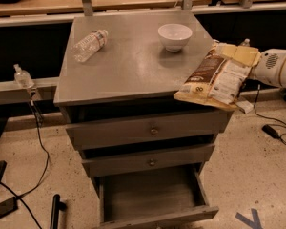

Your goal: Pick brown chip bag from bottom drawer and place on counter

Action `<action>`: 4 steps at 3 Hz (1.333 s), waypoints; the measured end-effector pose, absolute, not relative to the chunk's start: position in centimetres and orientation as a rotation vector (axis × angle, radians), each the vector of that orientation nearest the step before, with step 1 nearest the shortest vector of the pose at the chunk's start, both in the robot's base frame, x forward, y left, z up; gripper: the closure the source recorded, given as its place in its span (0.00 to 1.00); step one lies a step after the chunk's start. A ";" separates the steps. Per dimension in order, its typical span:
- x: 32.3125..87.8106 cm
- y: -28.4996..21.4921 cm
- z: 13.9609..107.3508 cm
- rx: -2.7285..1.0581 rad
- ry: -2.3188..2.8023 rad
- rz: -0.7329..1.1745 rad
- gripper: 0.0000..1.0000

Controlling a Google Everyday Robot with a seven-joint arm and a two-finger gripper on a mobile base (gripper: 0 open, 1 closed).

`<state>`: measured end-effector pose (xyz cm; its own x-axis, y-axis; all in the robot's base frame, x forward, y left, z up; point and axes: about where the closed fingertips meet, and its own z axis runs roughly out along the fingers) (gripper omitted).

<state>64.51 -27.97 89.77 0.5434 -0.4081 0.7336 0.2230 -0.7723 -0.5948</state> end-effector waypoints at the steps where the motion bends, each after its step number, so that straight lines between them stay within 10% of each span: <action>1: 64.1 -29.3 88.9 -2.211 0.108 -1.276 0.00; 4: 62.8 -34.8 93.5 -2.140 0.174 -1.179 0.00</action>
Offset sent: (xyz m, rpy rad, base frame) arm -0.0106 -0.0513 -0.0050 -0.2382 -0.0126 -0.0603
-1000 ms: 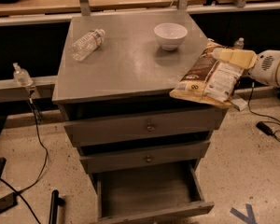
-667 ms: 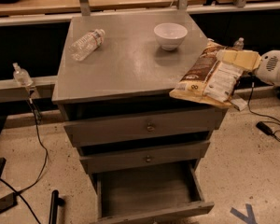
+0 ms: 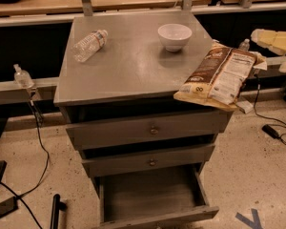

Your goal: Pick brown chip bag from bottom drawer and place on counter

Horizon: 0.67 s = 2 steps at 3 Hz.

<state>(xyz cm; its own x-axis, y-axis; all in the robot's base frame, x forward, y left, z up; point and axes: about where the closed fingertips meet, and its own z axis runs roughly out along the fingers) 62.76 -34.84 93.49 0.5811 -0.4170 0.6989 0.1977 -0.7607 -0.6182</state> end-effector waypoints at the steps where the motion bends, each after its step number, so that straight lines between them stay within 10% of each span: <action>1: 61.4 -36.1 96.2 -2.098 0.272 -1.189 0.00; 2: 61.9 -36.1 96.7 -2.053 0.345 -1.199 0.00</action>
Offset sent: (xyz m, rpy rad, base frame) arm -0.0141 -0.0124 0.0272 0.0592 0.0035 -0.0591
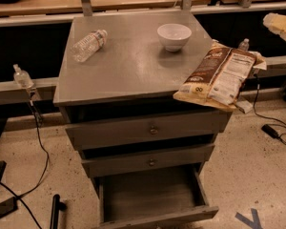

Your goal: Pick brown chip bag from bottom drawer and place on counter

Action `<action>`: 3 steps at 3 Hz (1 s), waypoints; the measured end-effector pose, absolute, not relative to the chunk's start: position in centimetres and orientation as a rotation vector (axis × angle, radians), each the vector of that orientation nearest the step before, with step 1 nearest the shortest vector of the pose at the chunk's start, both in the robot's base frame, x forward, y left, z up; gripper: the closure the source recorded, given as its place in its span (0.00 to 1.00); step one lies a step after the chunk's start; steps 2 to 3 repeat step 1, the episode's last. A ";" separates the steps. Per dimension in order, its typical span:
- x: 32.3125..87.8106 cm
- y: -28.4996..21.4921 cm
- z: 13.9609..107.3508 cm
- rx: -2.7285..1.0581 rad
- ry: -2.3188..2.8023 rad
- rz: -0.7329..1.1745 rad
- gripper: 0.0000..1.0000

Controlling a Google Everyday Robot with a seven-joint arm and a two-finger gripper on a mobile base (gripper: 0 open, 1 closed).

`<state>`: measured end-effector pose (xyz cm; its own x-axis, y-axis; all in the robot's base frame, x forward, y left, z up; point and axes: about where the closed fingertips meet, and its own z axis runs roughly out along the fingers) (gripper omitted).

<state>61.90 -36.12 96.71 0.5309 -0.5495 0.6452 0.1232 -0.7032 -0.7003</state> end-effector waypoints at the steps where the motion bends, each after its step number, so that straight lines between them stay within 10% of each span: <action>1: 61.9 -36.1 96.7 -2.053 0.344 -1.199 0.00; 3: 61.9 -36.1 96.7 -2.053 0.344 -1.199 0.00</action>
Offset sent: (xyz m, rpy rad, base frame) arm 0.0000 0.0000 0.0000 0.0000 0.0000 0.0000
